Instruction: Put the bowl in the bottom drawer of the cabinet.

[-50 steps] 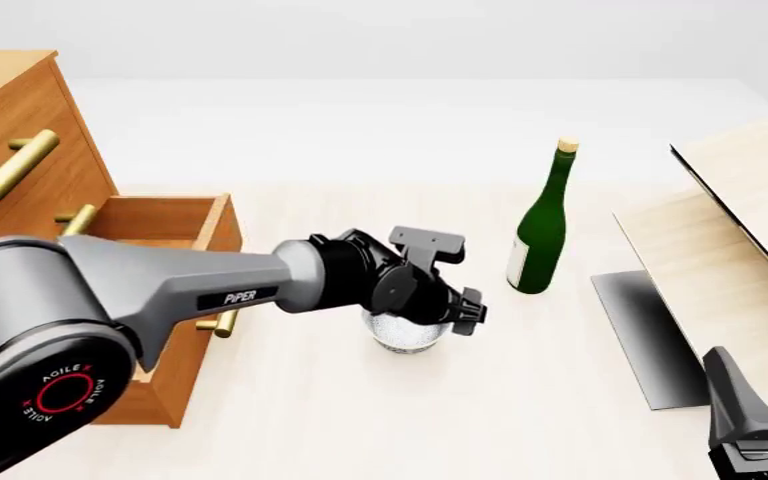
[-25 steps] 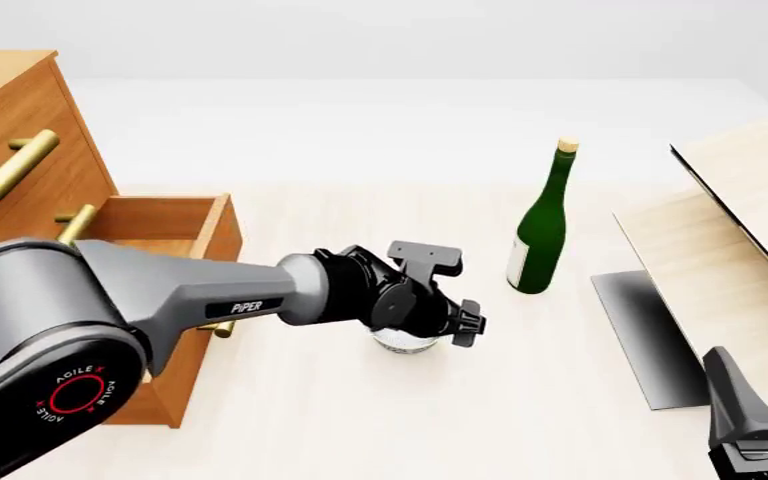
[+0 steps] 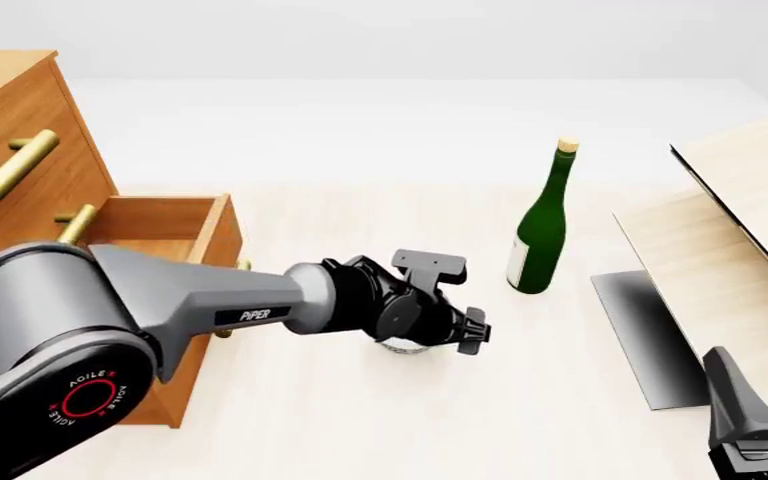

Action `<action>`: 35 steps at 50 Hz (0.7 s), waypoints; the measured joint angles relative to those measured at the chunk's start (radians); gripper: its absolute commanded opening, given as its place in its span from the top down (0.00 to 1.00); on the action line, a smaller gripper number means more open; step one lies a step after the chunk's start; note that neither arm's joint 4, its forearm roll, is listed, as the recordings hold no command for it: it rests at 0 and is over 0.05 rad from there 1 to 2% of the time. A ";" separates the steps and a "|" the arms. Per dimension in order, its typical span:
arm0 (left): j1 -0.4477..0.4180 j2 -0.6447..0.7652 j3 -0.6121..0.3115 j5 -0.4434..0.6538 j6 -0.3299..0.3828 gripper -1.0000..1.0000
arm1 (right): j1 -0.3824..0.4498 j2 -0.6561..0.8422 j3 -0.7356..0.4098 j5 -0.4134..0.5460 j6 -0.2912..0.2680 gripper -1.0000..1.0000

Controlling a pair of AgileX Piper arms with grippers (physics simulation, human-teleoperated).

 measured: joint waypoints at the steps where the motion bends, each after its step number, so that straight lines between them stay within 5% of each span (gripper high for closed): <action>1: 0.000 0.000 0.001 -0.001 -0.001 0.00 | 0.000 0.000 0.000 0.000 0.000 0.00; 6: -0.001 -0.001 0.004 -0.005 -0.007 0.00 | 0.000 0.000 0.000 0.000 0.000 0.00; 7: -0.001 -0.001 0.004 -0.006 -0.008 1.00 | 0.000 0.000 0.000 0.000 0.000 0.00; 35: 0.037 -0.024 -0.014 -0.004 0.062 1.00 | 0.000 0.000 0.000 0.000 0.000 0.00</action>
